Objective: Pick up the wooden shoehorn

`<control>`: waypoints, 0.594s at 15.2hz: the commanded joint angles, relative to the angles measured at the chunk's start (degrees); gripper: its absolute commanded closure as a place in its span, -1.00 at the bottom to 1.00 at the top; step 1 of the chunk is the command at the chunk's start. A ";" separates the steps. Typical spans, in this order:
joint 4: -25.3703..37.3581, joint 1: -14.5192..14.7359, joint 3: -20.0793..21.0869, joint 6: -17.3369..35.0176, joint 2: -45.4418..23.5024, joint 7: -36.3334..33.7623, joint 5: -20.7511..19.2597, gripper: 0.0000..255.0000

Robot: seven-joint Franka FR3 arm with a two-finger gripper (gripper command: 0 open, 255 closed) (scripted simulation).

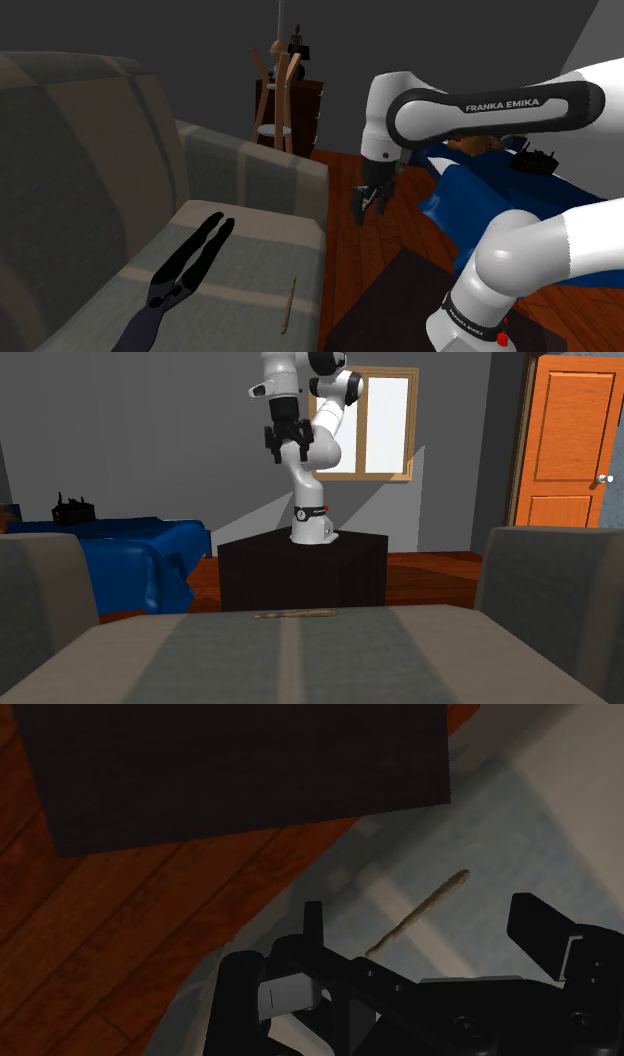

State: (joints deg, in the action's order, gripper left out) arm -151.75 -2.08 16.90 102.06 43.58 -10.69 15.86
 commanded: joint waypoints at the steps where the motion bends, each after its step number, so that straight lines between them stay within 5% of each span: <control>1: -1.58 -0.35 2.79 4.36 -2.13 -4.26 1.90 -1.00; 9: -3.55 -3.70 14.76 23.72 -17.54 -21.01 6.37 -1.00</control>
State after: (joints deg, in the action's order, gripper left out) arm -155.09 -5.05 30.32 123.02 28.26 -29.56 22.05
